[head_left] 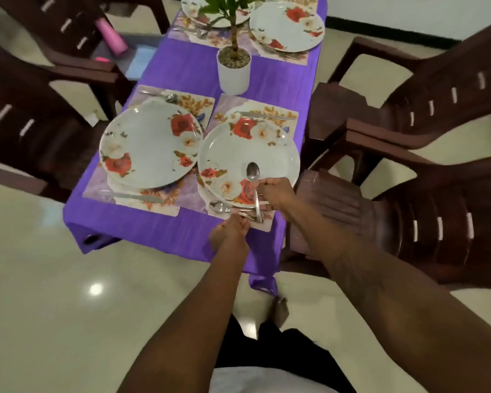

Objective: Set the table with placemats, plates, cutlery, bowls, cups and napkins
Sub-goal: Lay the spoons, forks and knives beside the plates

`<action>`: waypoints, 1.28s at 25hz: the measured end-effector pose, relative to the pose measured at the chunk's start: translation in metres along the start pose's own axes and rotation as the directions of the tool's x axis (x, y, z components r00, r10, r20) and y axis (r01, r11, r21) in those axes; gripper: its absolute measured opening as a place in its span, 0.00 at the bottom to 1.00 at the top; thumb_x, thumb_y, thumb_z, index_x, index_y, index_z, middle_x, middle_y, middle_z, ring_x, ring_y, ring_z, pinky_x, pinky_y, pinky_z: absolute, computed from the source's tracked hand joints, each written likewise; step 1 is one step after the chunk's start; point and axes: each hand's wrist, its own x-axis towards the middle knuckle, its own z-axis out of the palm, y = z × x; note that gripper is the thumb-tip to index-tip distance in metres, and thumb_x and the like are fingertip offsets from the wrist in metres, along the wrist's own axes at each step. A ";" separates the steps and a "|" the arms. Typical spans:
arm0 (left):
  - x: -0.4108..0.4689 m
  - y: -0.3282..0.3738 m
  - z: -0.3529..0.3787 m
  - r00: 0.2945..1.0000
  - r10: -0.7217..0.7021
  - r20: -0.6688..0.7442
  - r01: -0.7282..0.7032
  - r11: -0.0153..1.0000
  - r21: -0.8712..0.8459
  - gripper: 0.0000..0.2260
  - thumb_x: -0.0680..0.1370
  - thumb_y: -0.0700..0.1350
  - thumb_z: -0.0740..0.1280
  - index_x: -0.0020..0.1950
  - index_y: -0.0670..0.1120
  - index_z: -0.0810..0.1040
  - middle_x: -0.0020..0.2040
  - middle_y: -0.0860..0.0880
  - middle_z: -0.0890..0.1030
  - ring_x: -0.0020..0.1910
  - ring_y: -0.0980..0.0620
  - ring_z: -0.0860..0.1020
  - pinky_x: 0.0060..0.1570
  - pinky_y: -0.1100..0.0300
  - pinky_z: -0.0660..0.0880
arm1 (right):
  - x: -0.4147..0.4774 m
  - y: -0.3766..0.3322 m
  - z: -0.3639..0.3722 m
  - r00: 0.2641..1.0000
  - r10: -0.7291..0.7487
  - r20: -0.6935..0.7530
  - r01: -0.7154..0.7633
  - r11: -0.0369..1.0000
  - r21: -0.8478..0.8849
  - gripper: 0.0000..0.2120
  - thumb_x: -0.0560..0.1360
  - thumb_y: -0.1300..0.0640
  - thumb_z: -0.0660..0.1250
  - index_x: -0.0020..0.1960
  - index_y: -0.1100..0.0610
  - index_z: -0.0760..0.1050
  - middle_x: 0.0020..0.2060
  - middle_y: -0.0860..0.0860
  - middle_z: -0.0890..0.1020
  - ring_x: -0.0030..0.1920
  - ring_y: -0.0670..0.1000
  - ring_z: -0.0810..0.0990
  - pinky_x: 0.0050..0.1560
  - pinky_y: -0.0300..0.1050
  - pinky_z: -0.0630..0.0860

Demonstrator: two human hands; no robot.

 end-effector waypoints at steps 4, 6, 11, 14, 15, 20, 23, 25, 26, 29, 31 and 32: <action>-0.023 0.004 0.003 0.983 0.179 -0.050 -0.176 0.983 0.061 0.11 0.75 0.46 0.78 0.45 0.38 0.85 0.37 0.42 0.86 0.30 0.51 0.82 0.31 0.62 0.79 | 0.004 -0.010 -0.015 0.994 -0.019 0.111 0.023 0.999 -0.037 0.03 0.74 0.65 0.73 0.45 0.60 0.85 0.36 0.54 0.87 0.36 0.53 0.85 0.48 0.57 0.83; -0.025 0.018 0.015 0.968 0.250 0.016 -0.250 0.968 0.036 0.11 0.75 0.48 0.79 0.45 0.40 0.85 0.39 0.43 0.87 0.33 0.50 0.84 0.33 0.60 0.80 | 0.004 -0.021 -0.017 0.985 -0.056 0.164 0.066 0.996 -0.057 0.03 0.76 0.63 0.73 0.45 0.59 0.85 0.36 0.52 0.87 0.36 0.52 0.85 0.44 0.50 0.83; -0.030 0.057 0.074 0.929 0.277 0.244 -0.307 0.947 0.093 0.10 0.73 0.45 0.80 0.50 0.41 0.86 0.39 0.44 0.87 0.31 0.49 0.84 0.33 0.58 0.80 | 0.016 -0.055 -0.029 0.966 -0.124 0.227 0.144 0.987 -0.071 0.06 0.79 0.61 0.71 0.50 0.59 0.87 0.45 0.59 0.88 0.38 0.51 0.85 0.37 0.45 0.81; -0.032 0.085 0.113 0.930 0.279 0.241 -0.315 0.940 0.128 0.07 0.72 0.39 0.78 0.49 0.39 0.87 0.36 0.44 0.85 0.31 0.51 0.82 0.36 0.59 0.82 | 0.029 -0.073 -0.050 0.974 -0.138 0.182 0.145 0.989 -0.024 0.06 0.79 0.58 0.72 0.53 0.58 0.86 0.45 0.55 0.88 0.38 0.48 0.83 0.38 0.44 0.79; -0.032 0.093 0.128 0.930 0.285 0.233 -0.321 0.938 0.132 0.06 0.73 0.39 0.77 0.48 0.39 0.87 0.36 0.44 0.85 0.31 0.51 0.82 0.40 0.57 0.84 | 0.035 -0.081 -0.058 0.974 -0.142 0.174 0.145 0.990 -0.001 0.07 0.78 0.56 0.74 0.54 0.59 0.86 0.44 0.54 0.88 0.38 0.48 0.83 0.38 0.44 0.79; -0.029 0.113 0.209 0.941 0.283 0.183 -0.309 0.942 0.132 0.05 0.71 0.36 0.76 0.45 0.37 0.82 0.36 0.42 0.86 0.36 0.48 0.87 0.45 0.53 0.85 | 0.087 -0.116 -0.096 0.978 -0.156 0.138 0.150 0.987 0.052 0.10 0.76 0.57 0.76 0.54 0.62 0.85 0.41 0.54 0.86 0.34 0.46 0.81 0.36 0.40 0.78; -0.008 0.125 0.264 0.946 0.252 0.202 -0.276 0.956 0.101 0.04 0.76 0.38 0.72 0.42 0.40 0.80 0.30 0.47 0.84 0.36 0.50 0.85 0.43 0.58 0.83 | 0.133 -0.132 -0.120 0.982 -0.138 0.125 0.114 0.976 0.184 0.09 0.75 0.62 0.77 0.52 0.65 0.85 0.41 0.59 0.85 0.37 0.52 0.81 0.39 0.43 0.82; 0.009 0.137 0.305 0.943 0.252 0.215 -0.270 0.961 0.059 0.06 0.78 0.42 0.71 0.45 0.40 0.80 0.32 0.48 0.84 0.36 0.51 0.84 0.43 0.59 0.83 | 0.172 -0.145 -0.136 0.986 -0.138 0.095 0.107 0.953 0.282 0.08 0.75 0.65 0.76 0.53 0.67 0.84 0.42 0.61 0.85 0.40 0.55 0.83 0.44 0.44 0.84; 0.021 0.144 0.323 0.948 0.260 0.183 -0.272 0.961 0.043 0.08 0.77 0.44 0.73 0.45 0.39 0.81 0.33 0.46 0.85 0.36 0.50 0.85 0.44 0.57 0.84 | 0.192 -0.150 -0.141 0.988 -0.136 0.068 0.108 0.941 0.322 0.09 0.75 0.66 0.75 0.54 0.68 0.83 0.43 0.62 0.86 0.41 0.55 0.85 0.45 0.45 0.84; 0.052 0.167 0.381 0.943 0.301 0.142 -0.299 0.954 -0.038 0.07 0.77 0.41 0.74 0.45 0.37 0.81 0.31 0.44 0.84 0.30 0.49 0.84 0.39 0.55 0.84 | 0.256 -0.171 -0.146 0.991 -0.131 -0.018 0.126 0.897 0.423 0.08 0.75 0.68 0.74 0.54 0.68 0.83 0.46 0.63 0.87 0.43 0.55 0.87 0.48 0.46 0.84; 0.077 0.186 0.417 0.933 0.320 0.166 -0.318 0.947 -0.038 0.09 0.78 0.42 0.73 0.51 0.36 0.82 0.31 0.45 0.83 0.26 0.51 0.82 0.33 0.59 0.82 | 0.296 -0.186 -0.140 0.986 -0.130 -0.101 0.162 0.868 0.469 0.08 0.74 0.69 0.75 0.52 0.68 0.83 0.44 0.63 0.87 0.43 0.55 0.87 0.48 0.46 0.84; 0.094 0.197 0.435 0.930 0.324 0.175 -0.327 0.945 -0.015 0.09 0.78 0.42 0.73 0.52 0.35 0.82 0.32 0.45 0.83 0.25 0.52 0.82 0.31 0.60 0.81 | 0.318 -0.194 -0.136 0.983 -0.121 -0.138 0.175 0.851 0.496 0.07 0.74 0.69 0.75 0.52 0.67 0.83 0.43 0.61 0.87 0.42 0.55 0.87 0.47 0.46 0.84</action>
